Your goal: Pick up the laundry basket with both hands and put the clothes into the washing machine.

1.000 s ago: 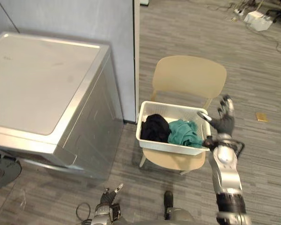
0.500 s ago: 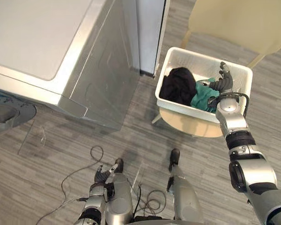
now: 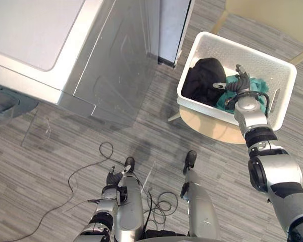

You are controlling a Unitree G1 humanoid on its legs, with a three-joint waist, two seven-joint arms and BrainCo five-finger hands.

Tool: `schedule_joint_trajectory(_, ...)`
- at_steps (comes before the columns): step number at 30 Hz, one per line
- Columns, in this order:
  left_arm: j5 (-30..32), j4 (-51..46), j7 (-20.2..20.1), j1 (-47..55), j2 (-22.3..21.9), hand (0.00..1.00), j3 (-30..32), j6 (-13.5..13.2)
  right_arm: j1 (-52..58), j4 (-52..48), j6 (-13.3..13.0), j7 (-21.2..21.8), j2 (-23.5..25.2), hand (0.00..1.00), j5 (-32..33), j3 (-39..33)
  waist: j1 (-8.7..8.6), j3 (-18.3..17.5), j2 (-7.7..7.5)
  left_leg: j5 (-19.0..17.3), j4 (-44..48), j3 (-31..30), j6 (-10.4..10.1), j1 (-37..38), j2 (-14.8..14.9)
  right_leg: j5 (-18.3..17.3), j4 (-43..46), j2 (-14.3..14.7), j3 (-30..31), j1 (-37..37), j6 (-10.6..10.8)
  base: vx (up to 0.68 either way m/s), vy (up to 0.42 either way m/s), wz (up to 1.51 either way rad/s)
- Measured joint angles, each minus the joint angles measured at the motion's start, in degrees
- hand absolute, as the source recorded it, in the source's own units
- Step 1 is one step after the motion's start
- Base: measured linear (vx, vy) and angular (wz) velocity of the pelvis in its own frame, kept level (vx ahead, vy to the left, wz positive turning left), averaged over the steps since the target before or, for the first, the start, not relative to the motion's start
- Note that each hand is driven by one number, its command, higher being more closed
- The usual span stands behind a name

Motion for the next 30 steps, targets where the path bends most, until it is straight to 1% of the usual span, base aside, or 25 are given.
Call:
schedule_joint_trajectory(3, -1.3, -0.4, 0.1, -0.7, 0.0, 0.0, -1.2, -0.7, -2.1, 1.5, 0.0, -0.2, -0.9, 0.0, 0.0, 0.7, 1.34, 0.5, 0.06, 0.0, 0.7, -1.2, 0.0, -1.5, -0.2, 0.0, -0.1, -0.1, -1.0, -0.5, 0.0, 0.01, 0.027, 0.13)
schedule_joint_trajectory(5, -1.4, -0.4, 0.0, -1.3, -0.1, 0.0, -1.2, -0.8, -2.7, 1.8, 0.0, -0.3, -1.4, 0.0, 0.0, 0.7, 1.41, 0.5, -0.02, 0.0, 0.9, -2.0, 0.0, -2.6, -0.4, 0.0, 0.0, -0.3, -1.6, -1.1, 0.0, 0.0, 0.03, 0.2)
schedule_joint_trajectory(8, -1.8, -0.7, 0.1, -2.3, -0.2, 0.0, -1.1, -0.9, -3.7, 2.1, 0.0, -0.5, -2.2, 0.0, -0.1, 1.5, 2.08, 0.7, 0.1, 0.2, 1.6, -3.5, -0.2, -5.5, -0.7, 0.1, 0.0, -0.5, -3.0, -2.7, 0.0, 0.0, 0.032, 0.18)
schedule_joint_trajectory(9, -1.9, -1.7, 0.1, -2.4, -0.5, 0.0, -1.0, -0.9, -3.7, 2.1, 0.1, -0.5, -2.5, 0.0, -0.2, 1.9, 3.08, 0.8, 0.15, 0.3, 1.7, -3.7, -0.2, -6.6, -0.7, 0.1, 0.0, -0.5, -3.2, -3.6, 0.0, 0.01, 0.014, 0.05)
schedule_joint_trajectory(12, -2.9, -2.7, 0.2, -2.5, -0.9, 0.0, -0.3, -1.0, -3.8, 2.1, 0.1, -0.4, -2.9, 0.0, -1.7, 2.9, 3.47, 0.8, 0.17, 0.3, 2.2, -4.7, -0.3, -8.9, -0.8, 0.1, 0.1, -0.5, -4.1, -5.1, 0.0, 0.01, 0.022, 0.1)
schedule_joint_trajectory(14, -3.4, -3.4, 0.3, -3.0, -1.0, 0.0, -0.2, -0.9, -4.3, 2.0, 0.2, -0.4, -3.7, 0.0, -2.3, 3.2, 4.03, 0.8, 0.16, 0.3, 2.8, -5.2, -0.3, -10.7, -0.9, 0.0, 0.6, -0.6, -4.4, -6.7, 0.1, 0.0, 0.036, 0.07)
schedule_joint_trajectory(15, -3.5, -4.2, 0.3, -3.1, -1.6, 0.0, 0.4, -1.0, -4.8, 1.8, 0.2, -0.3, -4.7, 0.0, -2.3, 4.6, 4.44, 0.9, 0.19, 0.3, 3.2, -5.4, -0.3, -11.9, -1.1, 0.0, 1.2, -0.8, -4.5, -7.8, 0.1, -0.02, 0.043, 0.03)
schedule_joint_trajectory(19, -3.9, -5.7, 0.3, -4.6, -2.8, 0.0, 1.3, -1.0, -4.9, 0.3, 0.2, 0.0, -8.1, 0.0, -4.8, 7.5, 4.55, 1.0, 0.1, 0.3, 5.2, -6.8, -0.3, -16.1, -1.9, -0.1, 2.6, -1.5, -6.1, -10.8, 0.2, -0.04, 0.055, 0.12)
schedule_joint_trajectory(23, -4.5, -8.7, 0.2, -4.8, -4.5, 0.0, 1.3, -1.2, -4.6, -0.5, 0.3, -0.1, -11.2, 0.0, -9.1, 9.4, 4.88, 1.2, 0.1, 0.3, 6.8, -8.1, -0.3, -19.7, -2.6, -1.2, 5.3, -2.4, -7.0, -14.0, 0.5, -0.07, 0.07, 0.13)
schedule_joint_trajectory(24, -4.5, -8.9, 0.2, -4.9, -4.6, 0.0, 1.3, -1.2, -4.5, -0.8, 0.3, -0.1, -11.6, 1.0, -9.2, 9.8, 4.9, 1.2, 0.09, 0.3, 6.9, -8.3, -0.3, -20.1, -2.7, -1.3, 5.5, -2.5, -7.1, -14.3, 0.5, -0.04, 0.052, 0.09)
schedule_joint_trajectory(26, -4.9, -8.9, 0.0, -5.4, -4.7, 0.0, 1.4, -1.2, -4.2, -0.9, 0.5, 0.4, -12.7, 1.0, -11.5, 11.2, 5.21, 1.2, -0.04, 0.3, 7.1, -8.7, -0.3, -20.9, -2.7, -1.7, 6.3, -2.6, -7.3, -15.0, 0.5, -0.03, 0.043, 0.05)
schedule_joint_trajectory(27, -5.3, -8.9, -0.1, -5.6, -4.9, 0.0, 1.4, -1.4, -4.0, -0.8, 0.7, 1.0, -13.2, 1.0, -14.3, 11.8, 5.46, 1.2, -0.04, 0.3, 7.0, -8.9, -0.3, -21.1, -2.7, -2.0, 6.9, -2.6, -7.3, -15.4, 0.6, -0.01, 0.031, 0.02)
schedule_joint_trajectory(28, -5.6, -9.0, -0.1, -5.9, -5.2, 0.0, 1.4, -1.6, -3.8, -0.8, 0.8, 1.3, -13.8, 1.0, -19.4, 12.1, 5.85, 1.2, -0.05, 0.3, 7.1, -9.0, -0.3, -21.3, -2.6, -2.3, 7.4, -2.6, -7.3, -15.9, 0.8, 0.0, 0.0, 0.0)
schedule_joint_trajectory(30, -5.6, -9.0, -0.1, -6.0, -5.6, 0.0, 1.9, -1.6, -3.8, -1.0, 0.8, 1.3, -14.4, 1.0, -24.7, 12.1, 6.09, 1.2, -0.06, 0.4, 7.0, -9.1, -0.5, -21.4, -2.6, -2.6, 7.9, -2.7, -7.3, -16.2, 0.6, 0.0, 0.0, 0.0)
